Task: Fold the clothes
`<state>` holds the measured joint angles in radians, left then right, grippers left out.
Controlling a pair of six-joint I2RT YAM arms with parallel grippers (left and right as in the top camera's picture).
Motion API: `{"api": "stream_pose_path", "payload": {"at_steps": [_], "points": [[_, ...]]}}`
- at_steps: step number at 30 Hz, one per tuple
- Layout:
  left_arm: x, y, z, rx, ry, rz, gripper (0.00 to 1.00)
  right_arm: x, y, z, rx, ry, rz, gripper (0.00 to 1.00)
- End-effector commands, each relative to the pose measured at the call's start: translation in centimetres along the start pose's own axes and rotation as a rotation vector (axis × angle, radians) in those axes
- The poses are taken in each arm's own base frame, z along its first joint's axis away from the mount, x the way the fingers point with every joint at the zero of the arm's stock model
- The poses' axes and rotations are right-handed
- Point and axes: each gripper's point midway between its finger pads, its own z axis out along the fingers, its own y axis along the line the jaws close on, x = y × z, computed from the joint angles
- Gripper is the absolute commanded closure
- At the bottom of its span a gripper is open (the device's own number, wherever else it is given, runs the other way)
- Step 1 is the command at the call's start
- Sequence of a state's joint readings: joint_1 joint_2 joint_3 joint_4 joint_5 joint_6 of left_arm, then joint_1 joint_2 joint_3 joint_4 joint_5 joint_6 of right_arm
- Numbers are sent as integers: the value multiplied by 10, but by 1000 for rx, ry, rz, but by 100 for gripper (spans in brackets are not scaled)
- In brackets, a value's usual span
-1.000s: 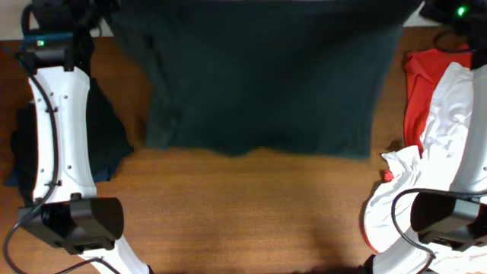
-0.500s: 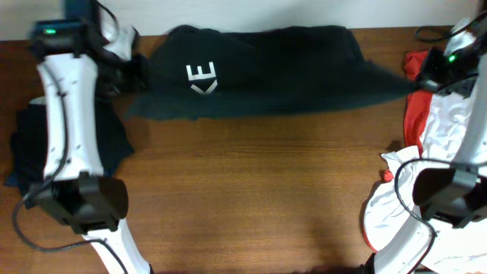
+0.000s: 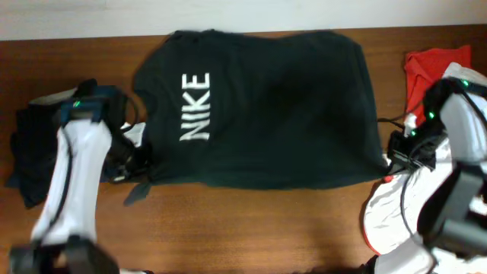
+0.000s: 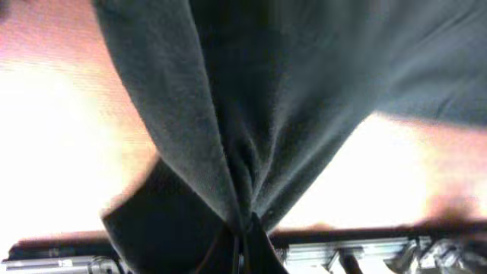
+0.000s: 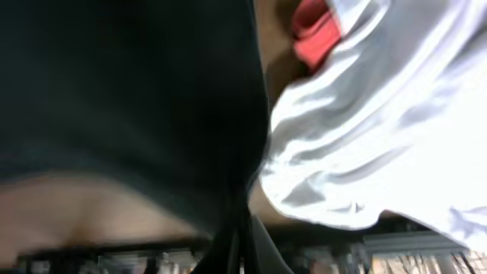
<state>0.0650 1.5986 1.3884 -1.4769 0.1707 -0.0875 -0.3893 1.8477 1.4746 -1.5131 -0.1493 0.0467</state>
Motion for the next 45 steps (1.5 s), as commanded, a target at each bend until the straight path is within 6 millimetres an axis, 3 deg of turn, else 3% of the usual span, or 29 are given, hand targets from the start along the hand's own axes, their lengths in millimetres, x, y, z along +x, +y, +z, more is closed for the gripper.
{"api": "stream_pose_path", "payload": {"at_steps": [1, 4, 7, 11, 15, 16, 21, 25, 26, 27, 28, 30, 31, 32, 35, 37, 42, 44, 45], "points": [[35, 11, -24, -5, -142, -68, 100, 24, -16, -24, -9, -122, 38, 96], [46, 17, -37, 12, -242, -136, 100, 30, -17, -38, -13, -189, 41, 96], [29, 17, -34, 24, -307, -170, 100, 20, -14, -40, -28, -227, 34, 96], [-29, 21, -5, 51, -406, -220, 100, -21, 8, -47, -68, -382, -46, 96], [-97, 21, 5, 81, -535, -213, 100, -80, 34, -64, -74, -599, -146, 96], [-104, 22, 7, 84, -547, -217, 100, -87, 36, -65, -75, -620, -154, 96], [-140, 24, 27, 91, -581, -214, 100, -133, 52, -43, -82, -657, -198, 95], [-145, 27, 42, 87, -555, -219, 100, -164, 68, -20, -87, -674, -239, 95], [-146, 28, 49, 84, -538, -222, 91, -172, 68, -16, -87, -688, -235, 90], [-148, 28, 51, 84, -539, -221, 53, -178, 64, -15, -71, -699, -216, 54], [-153, 28, 48, 85, -559, -210, 33, -179, 59, -15, -43, -704, -204, 53], [-162, 26, 31, 77, -599, -158, 25, -175, 51, -11, -7, -678, -186, 39], [-166, 22, 11, 74, -615, -138, 24, -164, 47, -3, 7, -623, -176, 38], [-161, 19, 6, 82, -593, -137, 24, -156, 44, 4, 12, -579, -170, 38], [-121, 7, 34, 81, -402, -132, 24, -131, 34, 26, 41, -444, -149, 49], [-100, 3, 58, 71, -321, -120, 24, -120, 29, 50, 42, -392, -144, 50], [-82, 8, 113, 64, -298, -105, 24, -109, 19, 98, 42, -378, -142, 52], [-77, 15, 125, 38, -302, -109, 24, -102, 16, 103, 52, -351, -137, 84], [-69, 23, 133, 1, -283, -118, 24, -88, -2, 107, 130, -294, -39, 96]]}}
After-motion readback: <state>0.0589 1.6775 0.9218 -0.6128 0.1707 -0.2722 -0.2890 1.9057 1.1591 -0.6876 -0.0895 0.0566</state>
